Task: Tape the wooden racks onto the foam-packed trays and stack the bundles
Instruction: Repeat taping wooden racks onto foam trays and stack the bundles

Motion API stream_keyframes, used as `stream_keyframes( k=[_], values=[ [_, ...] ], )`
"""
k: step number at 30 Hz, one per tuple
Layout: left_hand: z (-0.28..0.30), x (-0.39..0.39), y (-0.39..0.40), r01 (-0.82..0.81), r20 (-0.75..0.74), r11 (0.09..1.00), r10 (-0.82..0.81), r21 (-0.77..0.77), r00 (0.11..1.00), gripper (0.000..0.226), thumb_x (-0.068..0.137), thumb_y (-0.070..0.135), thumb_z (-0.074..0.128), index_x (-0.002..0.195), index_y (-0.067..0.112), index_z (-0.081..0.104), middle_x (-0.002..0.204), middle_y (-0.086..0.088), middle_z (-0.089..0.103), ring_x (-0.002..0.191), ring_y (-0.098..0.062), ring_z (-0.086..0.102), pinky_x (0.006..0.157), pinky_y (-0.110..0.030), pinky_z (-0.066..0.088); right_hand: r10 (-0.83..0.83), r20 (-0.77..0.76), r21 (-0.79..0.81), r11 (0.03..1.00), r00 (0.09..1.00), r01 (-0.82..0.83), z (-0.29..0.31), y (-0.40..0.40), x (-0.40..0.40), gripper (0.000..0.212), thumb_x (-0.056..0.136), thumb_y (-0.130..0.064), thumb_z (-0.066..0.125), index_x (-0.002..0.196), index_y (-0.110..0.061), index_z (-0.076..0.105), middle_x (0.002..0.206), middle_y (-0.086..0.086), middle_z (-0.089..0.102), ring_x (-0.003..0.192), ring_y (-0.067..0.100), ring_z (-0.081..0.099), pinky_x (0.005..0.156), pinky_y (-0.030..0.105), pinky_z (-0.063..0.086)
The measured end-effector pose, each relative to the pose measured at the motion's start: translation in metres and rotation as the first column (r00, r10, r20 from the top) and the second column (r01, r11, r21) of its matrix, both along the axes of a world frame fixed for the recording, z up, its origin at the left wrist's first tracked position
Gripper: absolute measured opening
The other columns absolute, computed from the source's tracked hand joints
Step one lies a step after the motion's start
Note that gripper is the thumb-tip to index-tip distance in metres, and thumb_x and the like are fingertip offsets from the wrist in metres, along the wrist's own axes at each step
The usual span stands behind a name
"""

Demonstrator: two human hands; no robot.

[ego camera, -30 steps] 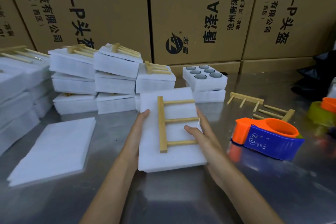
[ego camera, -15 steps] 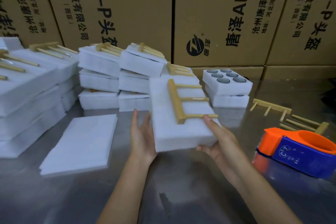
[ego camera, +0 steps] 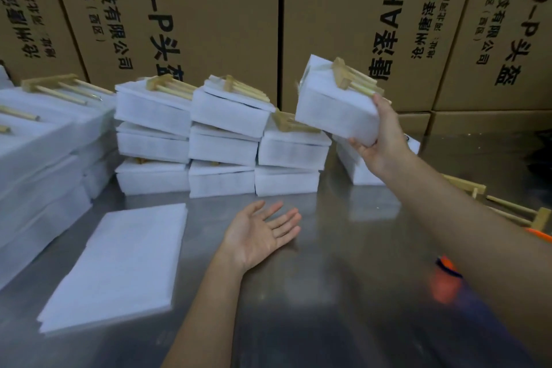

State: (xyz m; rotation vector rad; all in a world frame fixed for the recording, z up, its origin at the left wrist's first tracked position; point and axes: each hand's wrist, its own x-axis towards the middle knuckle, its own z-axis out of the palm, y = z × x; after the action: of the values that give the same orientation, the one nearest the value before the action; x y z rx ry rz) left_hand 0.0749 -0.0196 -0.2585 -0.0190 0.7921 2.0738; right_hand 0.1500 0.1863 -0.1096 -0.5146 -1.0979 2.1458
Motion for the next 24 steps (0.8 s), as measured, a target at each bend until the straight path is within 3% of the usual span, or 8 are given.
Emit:
stream_keyframes(
  k=[5,9,15,17,19,21,22,24],
  values=[
    [-0.003,-0.009,0.007,0.049,-0.008,0.999,-0.049,0.004,0.999,0.043,0.099,0.027,0.045,0.134,0.002,0.051,0.125,-0.032,0.062,0.101,-0.041,0.07,0.08,-0.052,0.055,0.125,0.231,0.238,0.954,0.965,-0.181,0.006,0.017,-0.062,0.048,0.085,-0.057,0.063,0.119,-0.025,0.056,0.125,0.008,0.057,0.106,0.024,0.061,0.055,0.03,0.053],
    [-0.004,-0.008,0.01,0.05,-0.034,0.999,-0.051,-0.018,0.998,0.04,0.1,0.026,0.044,0.131,0.003,0.053,0.117,-0.03,0.066,0.096,-0.038,0.071,0.082,-0.05,0.053,-0.04,0.566,0.463,0.842,0.823,-0.278,0.001,0.026,-0.082,0.072,0.086,-0.074,0.043,0.127,-0.016,0.049,0.126,0.005,0.054,0.106,0.022,0.052,0.083,0.033,0.039],
    [-0.002,-0.006,0.011,0.049,-0.033,0.999,-0.05,-0.021,0.998,0.038,0.1,0.024,0.044,0.129,0.003,0.055,0.116,-0.03,0.066,0.104,-0.038,0.067,0.085,-0.049,0.053,0.084,0.527,0.329,0.897,0.846,-0.294,-0.005,0.03,-0.084,0.09,0.073,-0.088,0.043,0.137,-0.025,0.048,0.131,0.0,0.054,0.122,0.023,0.05,0.108,0.048,0.039],
    [-0.001,-0.005,0.011,0.052,-0.04,0.998,-0.053,-0.022,0.998,0.037,0.1,0.024,0.045,0.128,0.002,0.056,0.118,-0.03,0.066,0.103,-0.038,0.068,0.084,-0.049,0.054,0.092,0.435,0.29,0.928,0.896,-0.236,-0.011,0.036,-0.084,0.075,0.08,-0.083,0.036,0.122,-0.024,0.058,0.121,0.0,0.06,0.113,0.021,0.054,0.103,0.046,0.041],
    [-0.001,-0.005,0.011,0.049,-0.045,0.999,-0.05,-0.019,0.998,0.037,0.1,0.023,0.044,0.128,0.002,0.055,0.121,-0.031,0.064,0.101,-0.038,0.069,0.083,-0.049,0.056,-0.067,0.426,0.391,0.913,0.902,-0.117,-0.019,0.047,-0.082,0.058,0.093,-0.065,0.034,0.11,-0.017,0.06,0.115,0.006,0.061,0.102,0.023,0.052,0.095,0.04,0.041],
    [-0.001,-0.005,0.011,0.05,-0.05,0.999,-0.051,-0.014,0.997,0.038,0.1,0.023,0.044,0.13,0.002,0.054,0.124,-0.031,0.062,0.101,-0.038,0.071,0.081,-0.048,0.059,-0.386,0.52,0.68,0.727,0.762,-0.095,-0.03,0.07,-0.077,0.043,0.097,-0.042,0.039,0.124,-0.013,0.056,0.128,0.014,0.055,0.108,0.029,0.048,0.094,0.038,0.039],
    [-0.002,-0.006,0.011,0.053,-0.05,0.999,-0.053,-0.014,0.997,0.038,0.1,0.023,0.044,0.131,0.002,0.054,0.125,-0.032,0.062,0.101,-0.038,0.071,0.081,-0.048,0.06,-0.525,0.544,0.79,0.584,0.655,-0.188,-0.038,0.085,-0.07,0.042,0.095,-0.034,0.043,0.133,-0.018,0.051,0.137,0.015,0.05,0.12,0.032,0.044,0.1,0.04,0.037],
    [-0.004,-0.006,0.01,0.057,-0.053,0.998,-0.057,-0.013,0.997,0.039,0.1,0.023,0.044,0.131,0.002,0.054,0.125,-0.031,0.062,0.103,-0.038,0.07,0.081,-0.048,0.059,-0.667,0.572,0.803,0.335,0.478,-0.493,-0.054,0.108,-0.054,0.056,0.09,-0.028,0.05,0.144,-0.032,0.037,0.152,0.009,0.032,0.142,0.033,0.022,0.11,0.047,0.028]
  ],
)
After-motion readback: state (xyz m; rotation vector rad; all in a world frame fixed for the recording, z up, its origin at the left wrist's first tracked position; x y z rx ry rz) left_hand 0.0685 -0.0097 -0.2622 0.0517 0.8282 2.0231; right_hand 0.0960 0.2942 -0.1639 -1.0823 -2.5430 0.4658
